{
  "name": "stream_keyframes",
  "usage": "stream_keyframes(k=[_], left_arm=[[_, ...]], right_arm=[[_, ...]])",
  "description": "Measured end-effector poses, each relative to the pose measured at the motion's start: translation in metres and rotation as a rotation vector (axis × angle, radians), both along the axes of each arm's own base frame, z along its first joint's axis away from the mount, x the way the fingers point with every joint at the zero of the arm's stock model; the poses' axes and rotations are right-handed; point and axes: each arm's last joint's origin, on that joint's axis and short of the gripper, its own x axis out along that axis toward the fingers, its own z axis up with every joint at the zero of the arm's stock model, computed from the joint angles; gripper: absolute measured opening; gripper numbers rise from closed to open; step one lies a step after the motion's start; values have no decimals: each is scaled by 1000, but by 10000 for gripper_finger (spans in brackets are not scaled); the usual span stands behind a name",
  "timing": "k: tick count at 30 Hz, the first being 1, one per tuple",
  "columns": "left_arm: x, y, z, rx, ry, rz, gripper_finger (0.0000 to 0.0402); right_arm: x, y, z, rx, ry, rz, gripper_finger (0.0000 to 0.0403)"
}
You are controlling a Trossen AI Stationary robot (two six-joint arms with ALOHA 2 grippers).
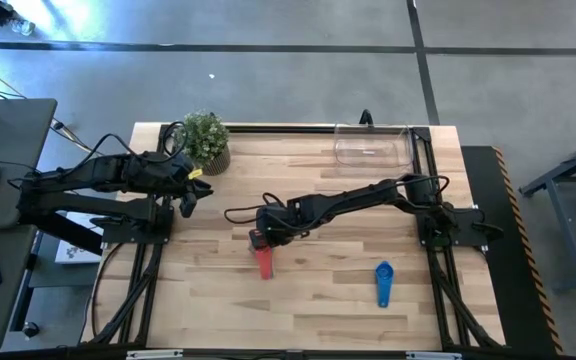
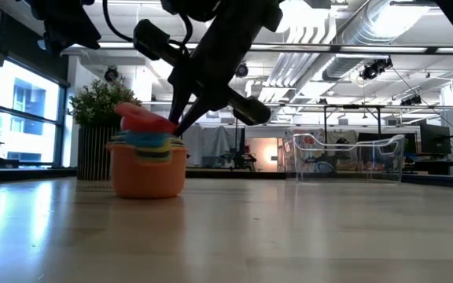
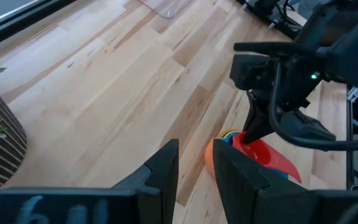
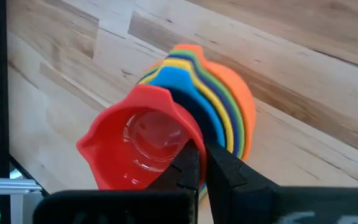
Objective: Nest measuring cups in basket
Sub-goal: Stack the red measuring cup on top of the light blue measuring cup
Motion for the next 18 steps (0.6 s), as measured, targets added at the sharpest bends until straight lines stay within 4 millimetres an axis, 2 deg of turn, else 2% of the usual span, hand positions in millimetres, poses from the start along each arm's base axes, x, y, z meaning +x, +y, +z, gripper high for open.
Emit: stream_keyframes(k=[18], left_arm=[[0,0,0,-20,-5,17,90]], right_arm=[[0,-7,-1,10,9,60,4]])
